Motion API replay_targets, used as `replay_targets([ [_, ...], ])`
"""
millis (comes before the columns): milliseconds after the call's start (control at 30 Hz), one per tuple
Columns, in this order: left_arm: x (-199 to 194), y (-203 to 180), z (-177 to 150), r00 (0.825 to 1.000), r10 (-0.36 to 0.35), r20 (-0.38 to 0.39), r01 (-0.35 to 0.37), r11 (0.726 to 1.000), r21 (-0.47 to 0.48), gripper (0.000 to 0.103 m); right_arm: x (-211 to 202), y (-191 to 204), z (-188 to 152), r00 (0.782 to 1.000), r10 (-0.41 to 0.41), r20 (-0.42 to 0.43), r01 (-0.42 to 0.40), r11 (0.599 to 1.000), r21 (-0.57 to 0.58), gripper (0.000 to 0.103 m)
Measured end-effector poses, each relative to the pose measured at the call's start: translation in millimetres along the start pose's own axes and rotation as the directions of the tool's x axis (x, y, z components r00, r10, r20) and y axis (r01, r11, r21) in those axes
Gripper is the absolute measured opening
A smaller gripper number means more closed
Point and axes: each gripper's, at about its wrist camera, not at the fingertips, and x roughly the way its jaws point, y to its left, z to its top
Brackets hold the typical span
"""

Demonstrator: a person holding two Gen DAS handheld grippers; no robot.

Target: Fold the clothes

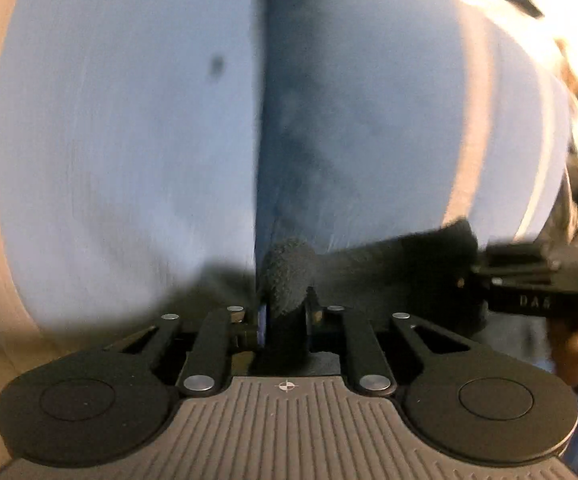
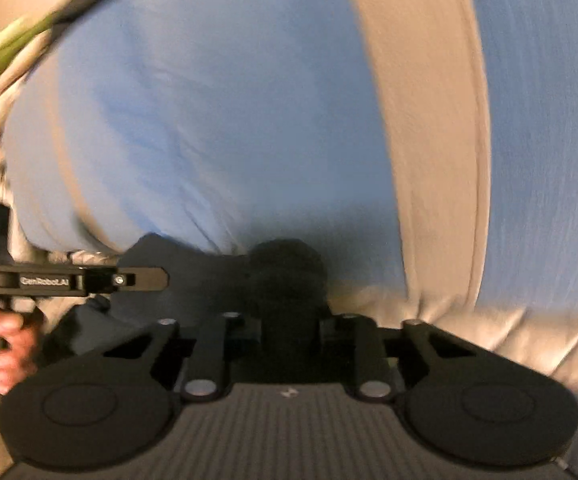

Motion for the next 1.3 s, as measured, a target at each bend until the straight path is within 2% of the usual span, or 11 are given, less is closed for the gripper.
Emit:
replay_targets([
  [133,-13.1,-30.5,-16.0,0.972,0.156,0.177,-0.196,0.951,0.238,0.016,-16.6,49.5,-8.4,0.974,-0.123,0.192,0.176,0.941,-0.289,0.018],
  [300,13.3,-65.9,-66.1,0.922,0.251,0.294,-0.372,0.782,0.5,0.02,-3.8,79.8,-29.0,0.934,-0.21,0.289,0.332,0.811,-0.482,0.018],
  [367,23.3,-70.5,-81.2,0.92,0.262,0.291,-0.384,0.749,0.54,0.025,3.6,80.5,-39.1,0.928,-0.234,0.29,0.36,0.763,-0.536,0.019],
  [400,15.9,-63.7,-80.5,0.93,0.254,0.267,-0.361,0.772,0.523,0.033,9.6,81.4,-44.1,0.926,-0.245,0.286,0.368,0.748,-0.552,0.021],
  [433,8.5,-56.9,-79.8,0.939,0.245,0.243,-0.338,0.794,0.505,0.046,13.8,81.3,-47.4,0.926,-0.256,0.279,0.373,0.74,-0.56,0.041],
  [500,-6.2,-43.4,-78.4,0.955,0.224,0.196,-0.292,0.836,0.465,0.063,17.1,79.4,-50.1,0.926,-0.273,0.259,0.375,0.742,-0.556,0.055],
  [600,-28.3,-23.0,-76.2,0.974,0.186,0.128,-0.222,0.89,0.399,0.065,5.4,76.8,-48.6,0.925,-0.265,0.273,0.376,0.749,-0.546,0.086],
  [767,-67.9,13.1,-73.3,0.994,0.11,0.026,-0.113,0.957,0.267,0.068,-26.2,60.2,-44.3,0.925,-0.266,0.272,0.372,0.783,-0.499,0.09],
  [833,-86.0,34.4,-72.6,0.993,0.115,0.021,-0.117,0.97,0.214,0.069,-41.5,44.2,-44.3,0.923,-0.282,0.262,0.378,0.795,-0.475,0.093],
  [1067,-64.9,83.5,-70.9,0.986,0.147,-0.083,-0.13,0.974,0.184,0.069,-74.2,2.0,-39.0,0.907,-0.357,0.224,0.418,0.83,-0.368,0.094],
  [1300,-39.7,69.0,-91.7,0.974,0.136,-0.181,-0.071,0.944,0.323,0.069,-94.6,-25.9,-39.7,0.893,-0.398,0.21,0.447,0.844,-0.297,0.094],
])
